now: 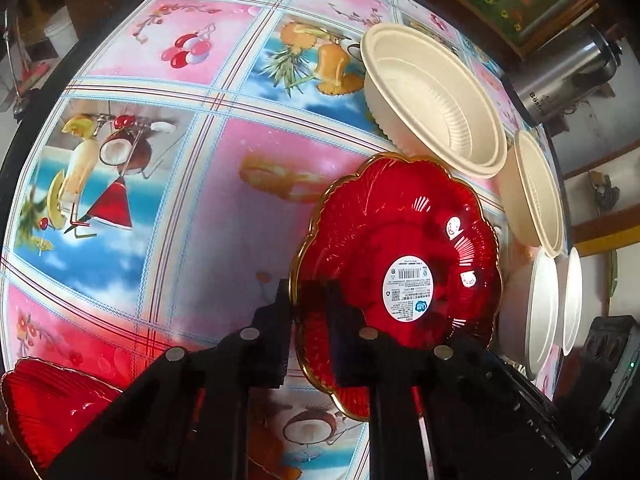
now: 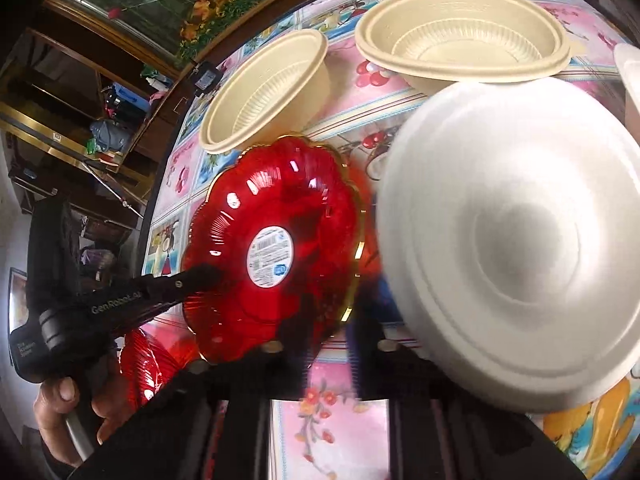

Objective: Organize plates and bowls
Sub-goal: 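Grasp the rim of the red plate with the sticker using the left tool, then carry the sticker plate onto the red wedding plate and open the left tool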

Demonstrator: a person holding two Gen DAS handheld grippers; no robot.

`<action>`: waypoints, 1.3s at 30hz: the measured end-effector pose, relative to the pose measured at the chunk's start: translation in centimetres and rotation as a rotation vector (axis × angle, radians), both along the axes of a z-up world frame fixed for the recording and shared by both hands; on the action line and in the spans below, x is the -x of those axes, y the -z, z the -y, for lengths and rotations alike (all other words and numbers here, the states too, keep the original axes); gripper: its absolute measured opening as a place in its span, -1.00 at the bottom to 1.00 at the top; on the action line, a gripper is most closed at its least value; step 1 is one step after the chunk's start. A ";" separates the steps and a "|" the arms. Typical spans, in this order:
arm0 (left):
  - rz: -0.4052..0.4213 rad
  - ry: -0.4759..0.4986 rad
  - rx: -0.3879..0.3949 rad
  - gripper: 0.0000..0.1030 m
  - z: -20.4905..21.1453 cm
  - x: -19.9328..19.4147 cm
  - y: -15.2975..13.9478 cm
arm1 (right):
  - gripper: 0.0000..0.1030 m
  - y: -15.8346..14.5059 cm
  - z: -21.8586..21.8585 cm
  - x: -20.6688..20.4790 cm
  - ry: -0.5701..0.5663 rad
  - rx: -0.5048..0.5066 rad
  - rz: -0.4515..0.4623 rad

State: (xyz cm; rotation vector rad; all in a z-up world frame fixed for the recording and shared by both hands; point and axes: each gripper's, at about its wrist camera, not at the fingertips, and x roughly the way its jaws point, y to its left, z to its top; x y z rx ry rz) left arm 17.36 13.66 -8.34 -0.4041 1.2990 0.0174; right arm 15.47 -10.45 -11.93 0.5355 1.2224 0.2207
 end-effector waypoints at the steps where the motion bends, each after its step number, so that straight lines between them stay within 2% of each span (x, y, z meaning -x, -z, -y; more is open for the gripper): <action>1: 0.002 0.003 -0.011 -0.76 -0.1 0.2 -0.2 | -0.75 0.0 0.0 0.0 0.000 0.005 0.003; 14: 0.071 -0.015 -0.034 -0.75 -0.3 3.0 -2.7 | -0.75 -2.4 -1.0 1.3 -0.030 0.020 0.072; 23: 0.112 -0.031 -0.017 -0.75 -0.5 5.6 -3.9 | -0.75 -4.2 -1.5 3.4 -0.052 0.025 0.115; 31: 0.226 -0.077 -0.048 -0.75 -1.9 10.1 -7.7 | -0.75 -7.7 -3.6 5.8 -0.105 0.034 0.209; 39: 0.297 -0.162 -0.060 -0.75 -4.3 15.0 -9.1 | -0.76 -9.9 -6.7 8.2 -0.191 0.038 0.273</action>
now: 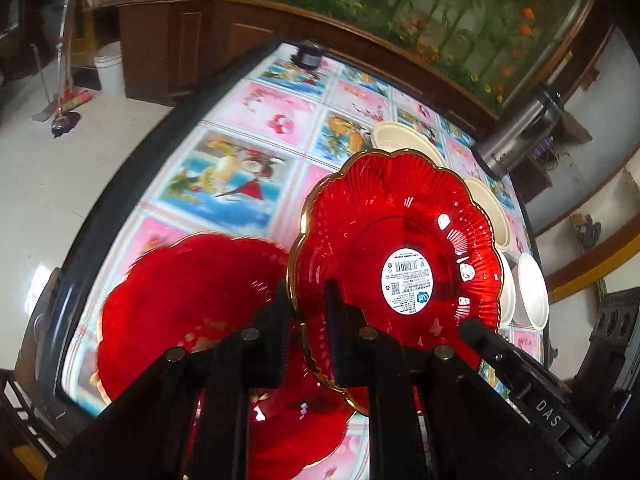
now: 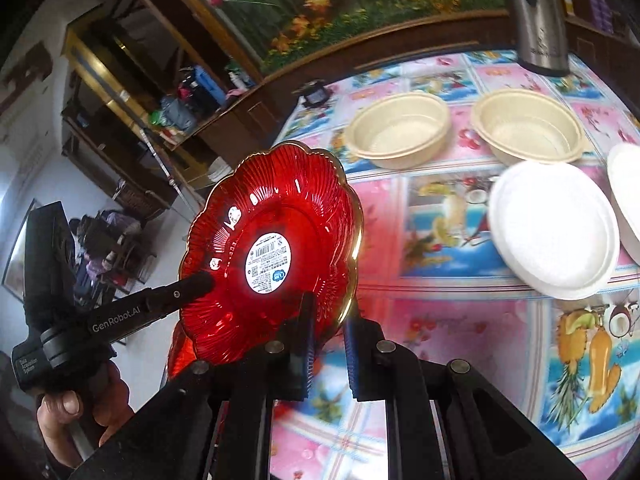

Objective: Organize plates and bowls
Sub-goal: 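Carry the sticker plate onto the red wedding plate and open the left tool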

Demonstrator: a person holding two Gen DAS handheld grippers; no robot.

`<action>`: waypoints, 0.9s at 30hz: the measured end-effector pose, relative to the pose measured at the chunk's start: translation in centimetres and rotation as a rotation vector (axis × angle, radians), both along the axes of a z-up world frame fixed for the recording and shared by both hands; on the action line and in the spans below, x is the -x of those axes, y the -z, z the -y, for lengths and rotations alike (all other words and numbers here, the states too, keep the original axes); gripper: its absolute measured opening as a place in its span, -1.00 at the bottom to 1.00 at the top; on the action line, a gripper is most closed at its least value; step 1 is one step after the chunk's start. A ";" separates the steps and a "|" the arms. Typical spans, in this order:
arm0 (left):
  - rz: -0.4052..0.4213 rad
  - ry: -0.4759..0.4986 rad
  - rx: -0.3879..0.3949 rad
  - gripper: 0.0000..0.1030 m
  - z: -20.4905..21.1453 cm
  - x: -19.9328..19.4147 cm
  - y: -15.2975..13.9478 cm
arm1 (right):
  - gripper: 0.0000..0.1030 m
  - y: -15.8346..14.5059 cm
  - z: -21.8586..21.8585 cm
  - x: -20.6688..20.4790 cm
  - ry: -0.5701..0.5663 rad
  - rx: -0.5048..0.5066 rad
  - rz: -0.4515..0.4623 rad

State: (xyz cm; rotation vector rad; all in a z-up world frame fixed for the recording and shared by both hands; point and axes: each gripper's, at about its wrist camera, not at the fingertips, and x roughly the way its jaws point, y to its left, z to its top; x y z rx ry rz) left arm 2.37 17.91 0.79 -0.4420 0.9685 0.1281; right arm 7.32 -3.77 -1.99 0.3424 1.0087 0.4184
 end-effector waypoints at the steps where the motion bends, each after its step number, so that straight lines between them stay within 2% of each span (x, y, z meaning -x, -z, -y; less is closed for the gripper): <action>1: 0.006 -0.011 0.000 -0.75 -0.3 0.5 0.0 | -0.75 -0.1 -0.3 0.2 -0.010 -0.001 0.003; 7: 0.034 -0.078 -0.008 -0.75 -1.8 3.6 0.3 | -0.76 -0.5 -2.9 1.8 -0.073 0.012 0.021; 13: 0.026 -0.131 0.004 -0.75 -3.5 6.0 1.5 | -0.76 0.3 -5.2 3.0 -0.130 0.023 0.015; 27: -0.016 -0.206 0.039 -0.74 -5.7 8.6 4.7 | -0.76 2.6 -9.0 4.2 -0.224 0.071 -0.026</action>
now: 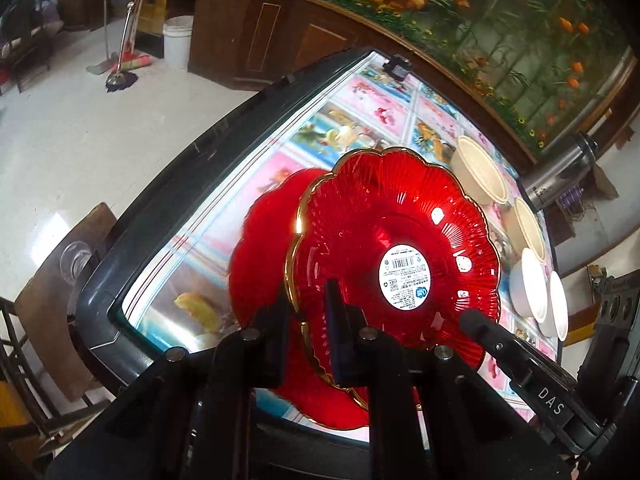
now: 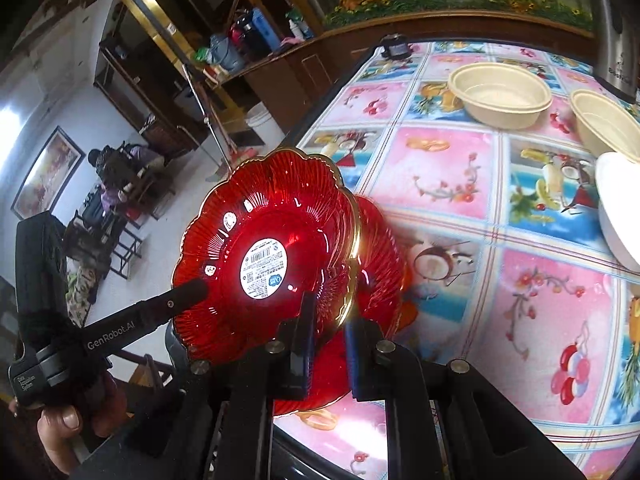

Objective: Organize plates and bowls
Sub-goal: 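Carry the sticker plate onto the red wedding plate and open the left tool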

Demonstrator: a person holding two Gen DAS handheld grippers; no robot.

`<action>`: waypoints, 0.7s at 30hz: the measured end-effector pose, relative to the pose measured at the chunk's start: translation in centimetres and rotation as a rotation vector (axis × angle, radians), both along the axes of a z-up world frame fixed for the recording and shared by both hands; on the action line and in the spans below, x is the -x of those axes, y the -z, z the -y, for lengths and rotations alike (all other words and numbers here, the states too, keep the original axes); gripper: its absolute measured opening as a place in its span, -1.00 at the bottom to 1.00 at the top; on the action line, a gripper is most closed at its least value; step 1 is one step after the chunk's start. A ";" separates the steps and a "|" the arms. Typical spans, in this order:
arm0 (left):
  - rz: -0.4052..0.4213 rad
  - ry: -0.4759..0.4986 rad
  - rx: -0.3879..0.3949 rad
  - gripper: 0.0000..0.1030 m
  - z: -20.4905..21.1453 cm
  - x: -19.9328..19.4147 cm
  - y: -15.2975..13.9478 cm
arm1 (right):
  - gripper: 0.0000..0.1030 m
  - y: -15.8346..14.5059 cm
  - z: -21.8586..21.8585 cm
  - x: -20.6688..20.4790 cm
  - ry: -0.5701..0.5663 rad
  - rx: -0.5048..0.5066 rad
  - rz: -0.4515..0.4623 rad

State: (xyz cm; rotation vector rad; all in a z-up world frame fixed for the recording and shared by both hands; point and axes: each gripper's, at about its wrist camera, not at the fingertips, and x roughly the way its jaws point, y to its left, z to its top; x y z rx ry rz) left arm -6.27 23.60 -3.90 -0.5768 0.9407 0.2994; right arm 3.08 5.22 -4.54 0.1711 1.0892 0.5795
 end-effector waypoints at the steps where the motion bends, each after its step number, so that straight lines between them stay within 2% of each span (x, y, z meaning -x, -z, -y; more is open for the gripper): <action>1: -0.007 -0.004 0.005 -0.74 -0.1 -0.1 0.3 | -0.76 0.2 -0.1 0.0 -0.003 0.003 -0.005; 12: -0.043 -0.005 0.011 -0.74 -0.5 -0.1 2.1 | -0.76 1.9 -1.0 -0.3 -0.015 0.041 -0.045; 21: -0.065 0.001 -0.014 -0.72 -0.1 -0.3 2.6 | -0.76 2.8 -1.1 -0.8 -0.015 0.066 -0.057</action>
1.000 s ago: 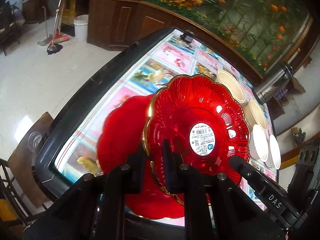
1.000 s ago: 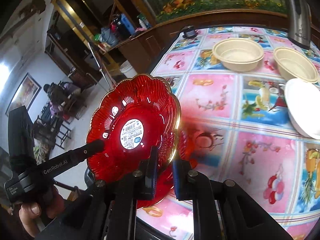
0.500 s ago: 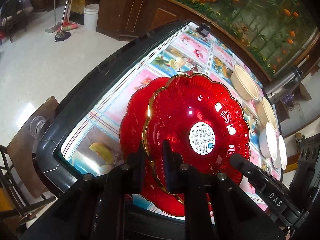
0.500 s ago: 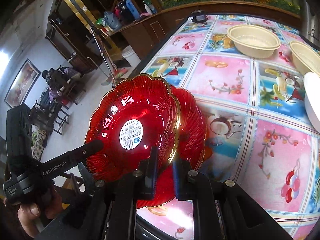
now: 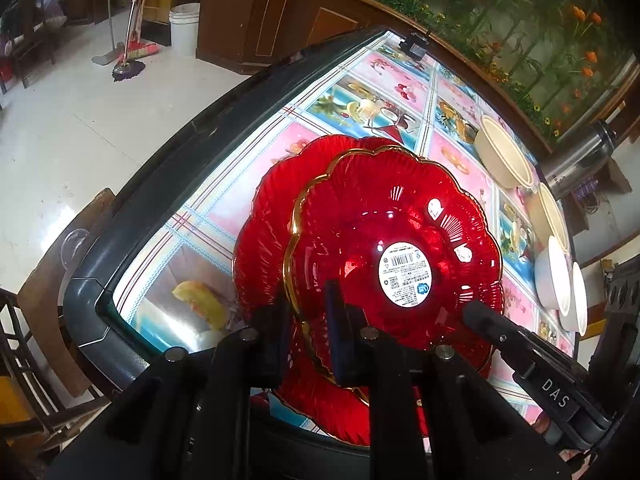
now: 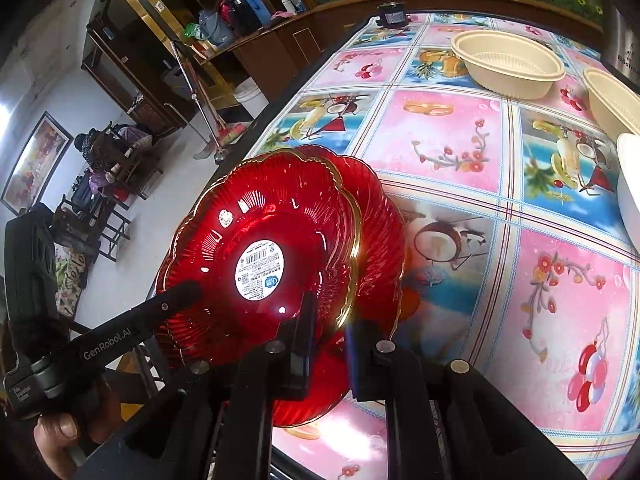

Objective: Organize plates and bowls
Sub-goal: 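Carry the sticker plate onto the red wedding plate and open the left tool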

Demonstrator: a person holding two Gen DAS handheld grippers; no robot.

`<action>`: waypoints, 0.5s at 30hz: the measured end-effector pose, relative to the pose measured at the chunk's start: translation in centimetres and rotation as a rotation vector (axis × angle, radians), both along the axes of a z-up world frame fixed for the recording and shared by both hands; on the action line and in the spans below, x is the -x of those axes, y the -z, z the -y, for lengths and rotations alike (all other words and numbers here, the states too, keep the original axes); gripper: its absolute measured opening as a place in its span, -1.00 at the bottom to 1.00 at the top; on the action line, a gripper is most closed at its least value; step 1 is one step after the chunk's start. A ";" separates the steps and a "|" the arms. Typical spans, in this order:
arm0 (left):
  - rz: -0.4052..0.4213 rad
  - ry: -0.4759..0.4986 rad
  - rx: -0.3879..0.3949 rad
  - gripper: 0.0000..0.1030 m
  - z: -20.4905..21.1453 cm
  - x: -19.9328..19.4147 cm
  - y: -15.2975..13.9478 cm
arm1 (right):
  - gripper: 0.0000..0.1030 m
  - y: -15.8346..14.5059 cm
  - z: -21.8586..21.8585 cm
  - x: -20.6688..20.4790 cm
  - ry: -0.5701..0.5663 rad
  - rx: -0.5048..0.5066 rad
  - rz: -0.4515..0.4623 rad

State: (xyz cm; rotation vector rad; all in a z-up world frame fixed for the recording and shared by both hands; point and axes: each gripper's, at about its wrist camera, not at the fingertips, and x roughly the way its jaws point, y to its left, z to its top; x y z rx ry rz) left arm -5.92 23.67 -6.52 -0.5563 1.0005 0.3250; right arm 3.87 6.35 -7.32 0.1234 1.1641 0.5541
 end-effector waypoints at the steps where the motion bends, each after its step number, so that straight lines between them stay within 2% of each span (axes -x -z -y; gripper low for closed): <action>1: -0.001 -0.002 -0.004 -0.72 0.0 0.0 -0.1 | -0.76 0.0 -0.1 0.0 -0.001 0.003 0.001; 7: -0.023 -0.005 -0.039 -0.71 0.5 -0.1 -0.1 | -0.76 0.1 -0.3 -0.2 -0.012 0.017 -0.003; 10: -0.040 -0.015 -0.048 -0.70 0.7 -0.3 -0.1 | -0.68 0.1 -0.5 -0.3 -0.019 0.020 -0.006; 15: -0.055 -0.030 -0.034 -0.58 0.7 -0.5 -0.1 | -0.65 0.0 -0.6 -0.4 -0.024 0.028 -0.018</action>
